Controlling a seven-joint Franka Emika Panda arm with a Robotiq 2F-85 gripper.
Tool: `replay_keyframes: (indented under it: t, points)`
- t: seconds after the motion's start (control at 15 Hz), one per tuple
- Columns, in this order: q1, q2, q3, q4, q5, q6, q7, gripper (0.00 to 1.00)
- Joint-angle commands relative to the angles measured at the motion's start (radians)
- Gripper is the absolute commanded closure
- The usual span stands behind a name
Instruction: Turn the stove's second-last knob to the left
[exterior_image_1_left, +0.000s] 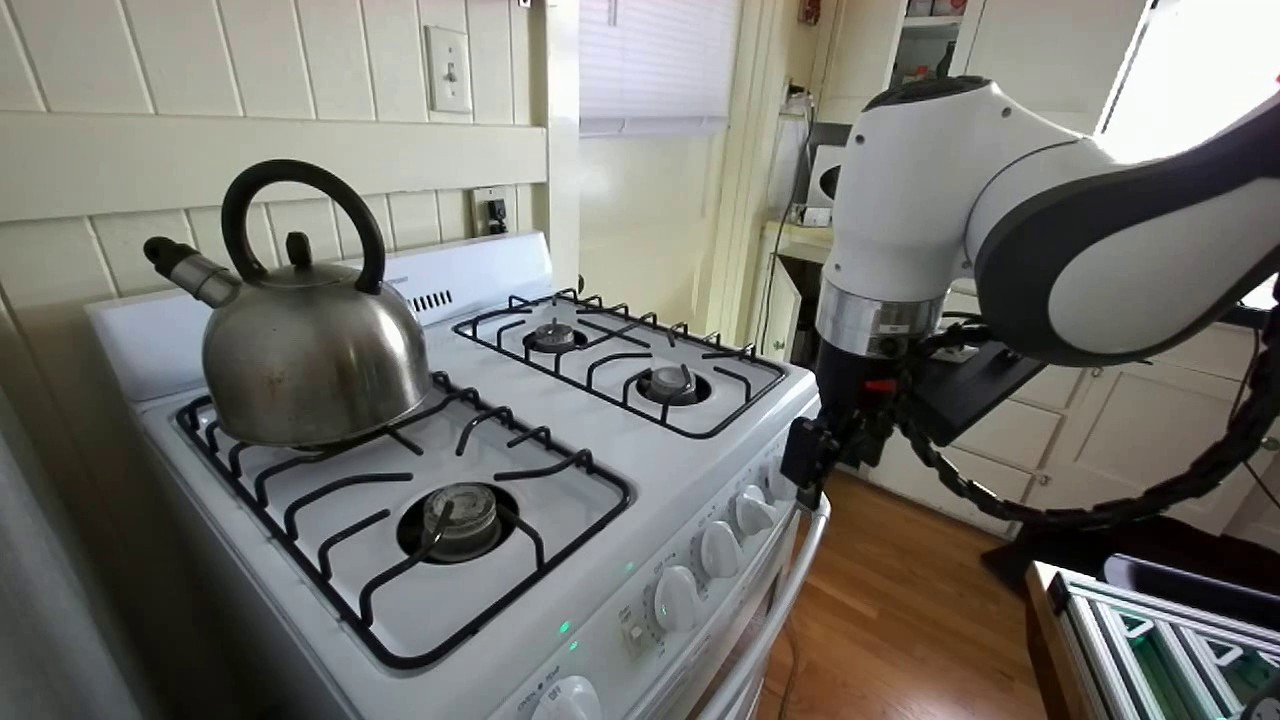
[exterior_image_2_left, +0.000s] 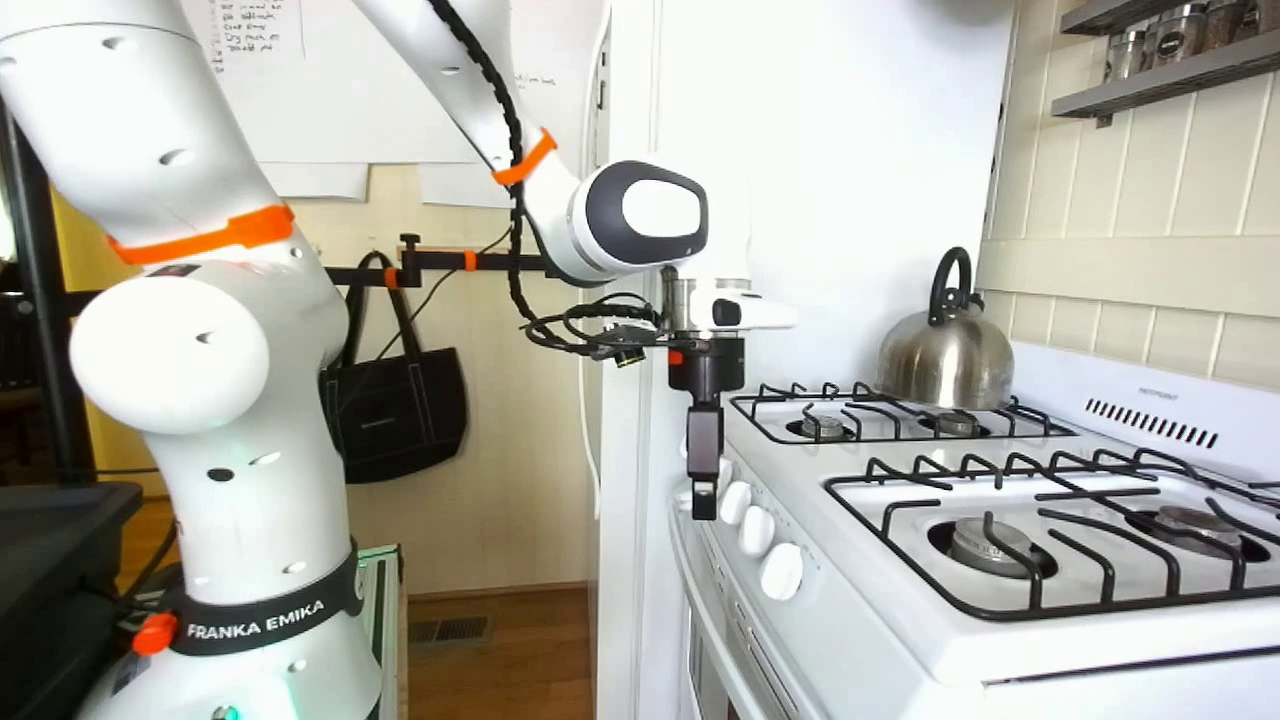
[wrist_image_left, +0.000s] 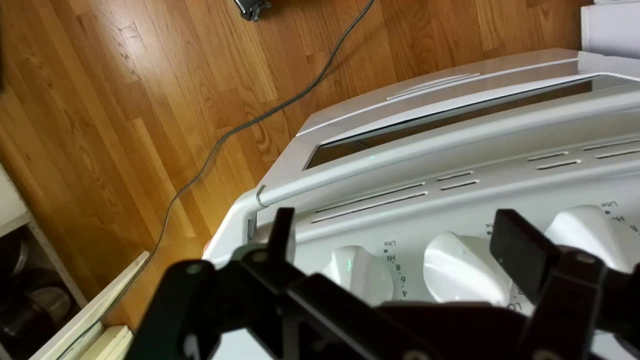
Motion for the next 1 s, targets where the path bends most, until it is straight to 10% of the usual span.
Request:
replay_keyframes:
  t: [0.0, 0.47, 0.93]
  points:
    - [-0.016, -0.05, -0.003, -0.006, 0.053, 0.039, -0.106, 0.0]
    - [0.017, -0.072, -0.03, 0.001, 0.171, 0.022, -0.355, 0.0]
    - [-0.011, -0.069, -0.004, 0.003, 0.152, 0.028, -0.337, 0.0]
